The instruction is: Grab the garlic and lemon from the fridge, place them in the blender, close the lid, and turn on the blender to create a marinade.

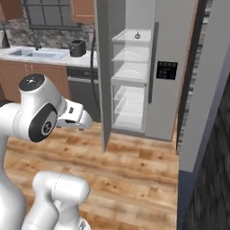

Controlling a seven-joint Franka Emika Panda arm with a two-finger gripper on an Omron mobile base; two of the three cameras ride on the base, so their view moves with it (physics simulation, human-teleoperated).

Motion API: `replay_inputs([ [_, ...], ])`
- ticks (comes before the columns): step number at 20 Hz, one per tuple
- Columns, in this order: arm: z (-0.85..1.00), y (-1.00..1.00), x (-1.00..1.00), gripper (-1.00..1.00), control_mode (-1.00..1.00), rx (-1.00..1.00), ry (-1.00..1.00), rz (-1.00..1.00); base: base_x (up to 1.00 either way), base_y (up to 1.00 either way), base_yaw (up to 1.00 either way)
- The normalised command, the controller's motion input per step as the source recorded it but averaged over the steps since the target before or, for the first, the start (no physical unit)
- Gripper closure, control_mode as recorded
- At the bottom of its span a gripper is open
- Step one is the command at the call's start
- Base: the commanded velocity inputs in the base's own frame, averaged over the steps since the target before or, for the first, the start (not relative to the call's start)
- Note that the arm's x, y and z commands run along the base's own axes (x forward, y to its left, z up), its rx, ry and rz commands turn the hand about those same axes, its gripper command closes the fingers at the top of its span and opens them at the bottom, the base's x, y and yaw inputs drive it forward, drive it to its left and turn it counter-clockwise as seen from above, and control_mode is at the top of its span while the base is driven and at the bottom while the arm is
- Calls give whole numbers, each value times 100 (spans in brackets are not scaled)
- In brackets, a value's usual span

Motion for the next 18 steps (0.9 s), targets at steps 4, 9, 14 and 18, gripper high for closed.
replay_inputs([
  [4, 0, 0, 0, -100, 100, 0, 0, 0, 100, -47, 13],
  [9, 0, 0, 0, -100, 100, 0, 0, 0, 100, -42, 12],
  [14, 0, 0, 0, -100, 100, 0, 0, 0, 100, -40, 11],
  [18, 0, 0, 0, -100, 100, 0, 0, 0, 100, -40, 13],
])
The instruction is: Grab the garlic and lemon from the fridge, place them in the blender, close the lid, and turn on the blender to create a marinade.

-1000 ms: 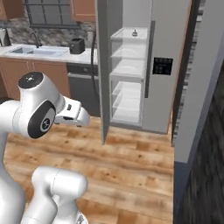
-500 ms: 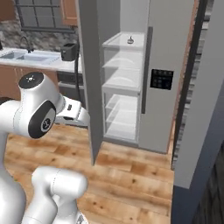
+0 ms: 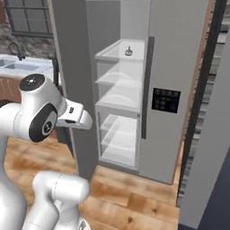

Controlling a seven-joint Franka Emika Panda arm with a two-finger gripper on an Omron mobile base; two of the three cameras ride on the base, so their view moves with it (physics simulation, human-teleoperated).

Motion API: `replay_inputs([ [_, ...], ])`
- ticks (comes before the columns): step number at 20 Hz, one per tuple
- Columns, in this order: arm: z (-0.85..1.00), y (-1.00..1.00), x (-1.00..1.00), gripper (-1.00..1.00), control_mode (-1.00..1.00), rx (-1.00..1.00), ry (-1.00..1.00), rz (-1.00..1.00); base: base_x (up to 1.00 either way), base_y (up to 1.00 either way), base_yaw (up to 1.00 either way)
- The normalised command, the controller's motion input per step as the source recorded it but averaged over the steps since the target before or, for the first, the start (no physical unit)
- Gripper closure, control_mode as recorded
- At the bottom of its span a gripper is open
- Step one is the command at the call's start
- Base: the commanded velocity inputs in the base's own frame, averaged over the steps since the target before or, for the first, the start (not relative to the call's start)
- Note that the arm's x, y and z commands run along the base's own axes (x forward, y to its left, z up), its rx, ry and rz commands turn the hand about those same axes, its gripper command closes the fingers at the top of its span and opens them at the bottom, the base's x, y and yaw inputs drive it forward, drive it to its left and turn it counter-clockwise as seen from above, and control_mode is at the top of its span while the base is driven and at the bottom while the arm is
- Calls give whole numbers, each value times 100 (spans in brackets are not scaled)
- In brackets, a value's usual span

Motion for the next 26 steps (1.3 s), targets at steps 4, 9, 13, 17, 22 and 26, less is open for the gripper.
replay_inputs([
  [4, 0, 0, 0, -100, 100, 0, 0, 0, 100, -37, 13],
  [9, 0, 0, 0, -100, 100, 0, 0, 0, 100, -34, 13],
  [13, 0, 0, 0, -100, 100, 0, 0, 0, 100, -31, 13],
  [17, 0, 0, 0, -100, 100, 0, 0, 0, 84, -23, 11],
  [22, 0, 0, 0, -100, 100, 0, 0, 0, 68, 3, 1],
  [26, 0, 0, 0, -100, 100, 0, 0, 0, 66, 6, 0],
])
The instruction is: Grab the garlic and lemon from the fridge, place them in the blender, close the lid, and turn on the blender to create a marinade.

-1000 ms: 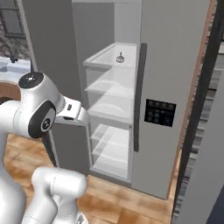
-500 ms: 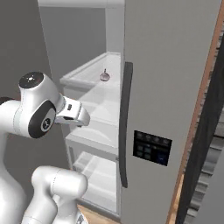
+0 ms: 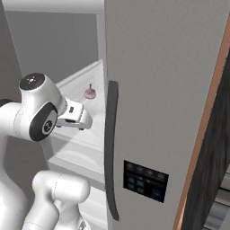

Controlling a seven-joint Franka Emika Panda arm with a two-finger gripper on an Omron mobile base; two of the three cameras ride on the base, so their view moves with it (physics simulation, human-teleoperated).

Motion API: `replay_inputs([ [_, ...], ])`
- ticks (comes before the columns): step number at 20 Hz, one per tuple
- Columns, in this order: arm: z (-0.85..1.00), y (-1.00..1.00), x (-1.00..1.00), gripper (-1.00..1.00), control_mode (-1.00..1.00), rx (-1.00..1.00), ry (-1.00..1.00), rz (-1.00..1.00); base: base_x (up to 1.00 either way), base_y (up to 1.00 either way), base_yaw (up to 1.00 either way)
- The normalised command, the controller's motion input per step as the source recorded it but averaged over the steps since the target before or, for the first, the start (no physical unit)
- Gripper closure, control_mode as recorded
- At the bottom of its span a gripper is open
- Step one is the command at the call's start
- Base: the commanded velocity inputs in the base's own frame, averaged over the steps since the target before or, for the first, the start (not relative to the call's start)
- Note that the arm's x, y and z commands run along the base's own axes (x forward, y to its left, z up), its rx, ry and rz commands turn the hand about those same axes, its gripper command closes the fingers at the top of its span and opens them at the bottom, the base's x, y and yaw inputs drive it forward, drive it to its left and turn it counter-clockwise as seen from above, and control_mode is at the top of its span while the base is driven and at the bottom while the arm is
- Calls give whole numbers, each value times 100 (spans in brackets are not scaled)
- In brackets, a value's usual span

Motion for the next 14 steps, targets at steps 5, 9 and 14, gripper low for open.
replay_inputs([
  [5, 0, 0, 0, -100, 100, 0, 0, 0, 37, 13, 0],
  [9, 20, 16, 0, -100, -100, 0, -6, 0, 0, 15, 0],
  [14, 63, 8, 72, -100, -100, 0, -8, -1, 0, 0, 0],
])
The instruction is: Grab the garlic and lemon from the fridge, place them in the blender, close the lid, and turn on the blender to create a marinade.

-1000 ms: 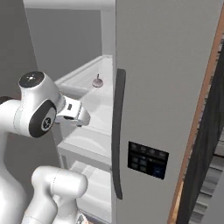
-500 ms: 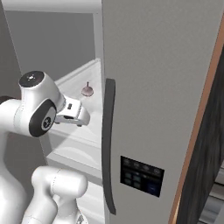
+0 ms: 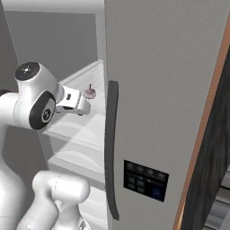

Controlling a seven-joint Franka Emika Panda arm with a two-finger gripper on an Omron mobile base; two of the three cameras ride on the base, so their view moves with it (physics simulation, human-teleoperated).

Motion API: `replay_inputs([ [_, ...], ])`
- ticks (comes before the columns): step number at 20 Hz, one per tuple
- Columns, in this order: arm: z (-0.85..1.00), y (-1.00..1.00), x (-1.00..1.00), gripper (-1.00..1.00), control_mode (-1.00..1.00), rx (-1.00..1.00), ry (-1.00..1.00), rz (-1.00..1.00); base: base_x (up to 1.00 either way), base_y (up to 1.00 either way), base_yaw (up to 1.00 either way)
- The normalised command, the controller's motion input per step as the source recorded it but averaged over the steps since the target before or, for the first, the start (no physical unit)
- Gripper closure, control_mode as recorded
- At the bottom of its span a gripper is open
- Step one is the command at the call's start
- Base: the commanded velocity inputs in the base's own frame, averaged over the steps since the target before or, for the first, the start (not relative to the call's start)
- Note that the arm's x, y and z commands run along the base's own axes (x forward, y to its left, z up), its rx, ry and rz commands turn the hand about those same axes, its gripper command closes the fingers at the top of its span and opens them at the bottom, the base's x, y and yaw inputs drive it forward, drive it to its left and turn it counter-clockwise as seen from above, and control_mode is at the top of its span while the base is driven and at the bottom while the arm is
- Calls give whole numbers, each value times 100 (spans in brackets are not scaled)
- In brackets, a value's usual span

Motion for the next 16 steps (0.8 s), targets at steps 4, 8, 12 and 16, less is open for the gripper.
replay_inputs([
  [4, 13, 0, 97, -100, -100, 0, 0, -1, 0, 0, 0],
  [8, -1, 2, 69, -100, -100, 0, 11, 0, 0, 0, 0],
  [12, -1, 2, 57, -100, -100, 0, 5, 0, 0, 0, 0],
  [16, -2, 0, 61, -100, -100, 0, 0, 0, 0, 0, 0],
])
